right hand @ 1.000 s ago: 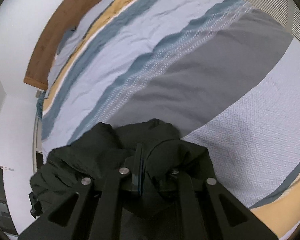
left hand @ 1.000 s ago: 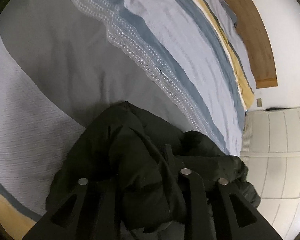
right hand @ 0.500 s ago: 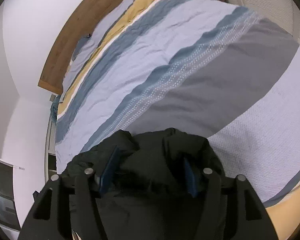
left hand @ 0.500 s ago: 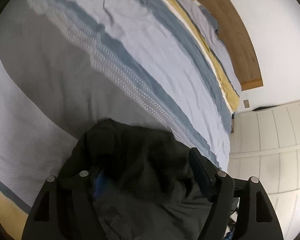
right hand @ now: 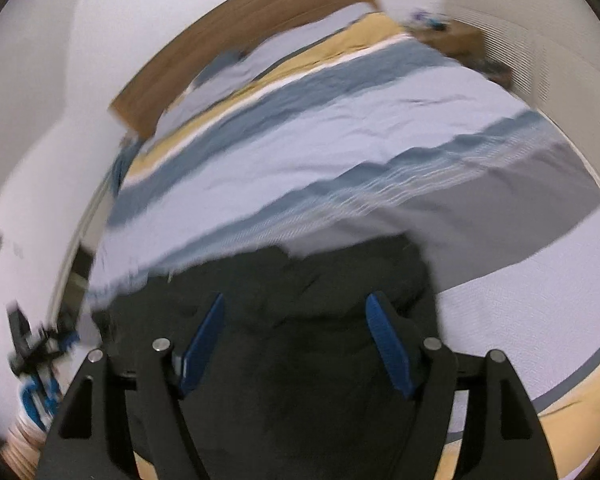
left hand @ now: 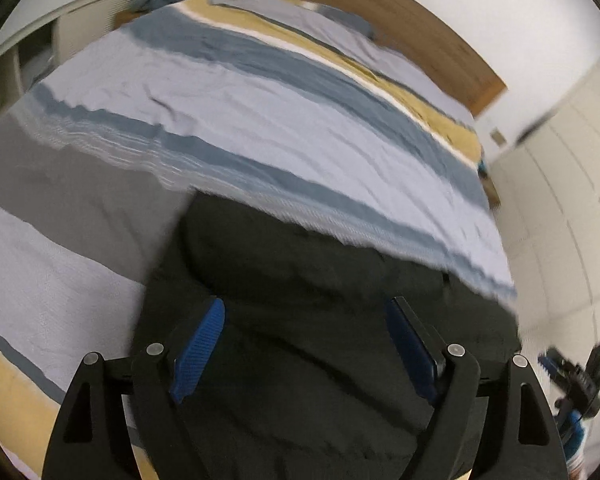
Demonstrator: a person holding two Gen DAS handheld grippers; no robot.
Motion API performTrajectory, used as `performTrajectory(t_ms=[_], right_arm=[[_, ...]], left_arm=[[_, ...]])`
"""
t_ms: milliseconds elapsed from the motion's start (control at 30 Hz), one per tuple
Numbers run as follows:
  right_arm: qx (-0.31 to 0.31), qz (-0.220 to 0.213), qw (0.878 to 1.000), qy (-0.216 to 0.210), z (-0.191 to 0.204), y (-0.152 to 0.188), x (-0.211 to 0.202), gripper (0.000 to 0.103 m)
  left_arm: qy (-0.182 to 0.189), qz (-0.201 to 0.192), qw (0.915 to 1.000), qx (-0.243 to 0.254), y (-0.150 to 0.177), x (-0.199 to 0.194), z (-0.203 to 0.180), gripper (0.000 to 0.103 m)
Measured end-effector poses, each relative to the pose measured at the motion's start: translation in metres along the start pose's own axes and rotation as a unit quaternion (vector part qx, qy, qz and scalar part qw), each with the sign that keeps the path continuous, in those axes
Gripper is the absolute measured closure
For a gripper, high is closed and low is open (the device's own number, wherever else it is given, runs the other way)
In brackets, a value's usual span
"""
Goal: Fold large clothes
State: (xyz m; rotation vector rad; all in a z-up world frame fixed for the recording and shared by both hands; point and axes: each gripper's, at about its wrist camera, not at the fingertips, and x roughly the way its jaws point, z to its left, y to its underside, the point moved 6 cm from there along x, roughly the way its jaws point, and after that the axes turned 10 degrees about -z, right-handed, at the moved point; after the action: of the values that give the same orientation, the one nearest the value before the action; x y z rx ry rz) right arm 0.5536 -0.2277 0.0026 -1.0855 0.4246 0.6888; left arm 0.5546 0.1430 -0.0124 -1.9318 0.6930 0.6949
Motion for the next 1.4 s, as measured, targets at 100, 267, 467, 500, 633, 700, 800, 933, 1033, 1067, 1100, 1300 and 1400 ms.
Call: performTrajectory(t_ms=[100,267,467,500,633,700,800,933,1033,1067,1100,1300,1400], right_arm=[[-0.037,0.019,0.999,-0.018,0.037,0.025,0.017,0.032],[-0.096,0.042,0.993,-0.052,0.089,0.052,0.051,0.032],[-0.151,0.064,0.986,-0.013,0.081,0.066,0.111,0.032],[-0.137,0.063,0.988,-0.012,0.073,0.062,0.121,0.032],[-0.121,0.057,0.991,0.004,0.055,0.043,0.147,0.032],[-0.114,0.057,0.992,0.009,0.046,0.035,0.157,0.032],[-0.103,0.061,0.993,0.011,0.03,0.029,0.168,0.032],[-0.099,0.06,0.993,0.03,-0.003,0.024,0.167,0.032],[-0.091,0.064,0.992,0.066,-0.036,0.02,0.159,0.032],[-0.091,0.066,0.991,0.076,-0.044,0.019,0.156,0.032],[-0.093,0.07,0.989,0.092,-0.055,0.017,0.149,0.032],[-0.076,0.055,0.987,0.128,-0.104,0.013,0.084,0.032],[-0.05,0.045,0.99,0.121,-0.123,0.02,0.047,0.031]], left_arm=[[0.009,0.018,0.9985,0.052,0.028,0.015,-0.036,0.021],[0.037,0.045,0.9928,0.104,0.051,0.049,-0.082,0.021],[-0.006,0.059,0.9869,0.15,0.047,0.12,-0.092,0.009],[-0.009,0.061,0.9869,0.149,0.044,0.13,-0.091,0.007],[-0.021,0.068,0.9867,0.146,0.03,0.159,-0.089,0.005],[-0.022,0.074,0.9869,0.141,0.027,0.17,-0.086,0.003],[-0.023,0.082,0.9881,0.128,0.027,0.176,-0.078,0.002],[-0.034,0.084,0.9879,0.125,0.022,0.172,-0.048,0.002],[-0.06,0.086,0.9876,0.117,0.015,0.165,-0.02,0.002],[-0.075,0.089,0.9863,0.117,0.012,0.162,-0.008,0.002],[-0.095,0.09,0.984,0.122,0.008,0.158,0.004,0.002],[-0.168,0.071,0.9738,0.135,-0.013,0.112,0.055,0.003],[-0.148,0.057,0.9833,0.089,-0.014,0.078,0.08,0.003]])
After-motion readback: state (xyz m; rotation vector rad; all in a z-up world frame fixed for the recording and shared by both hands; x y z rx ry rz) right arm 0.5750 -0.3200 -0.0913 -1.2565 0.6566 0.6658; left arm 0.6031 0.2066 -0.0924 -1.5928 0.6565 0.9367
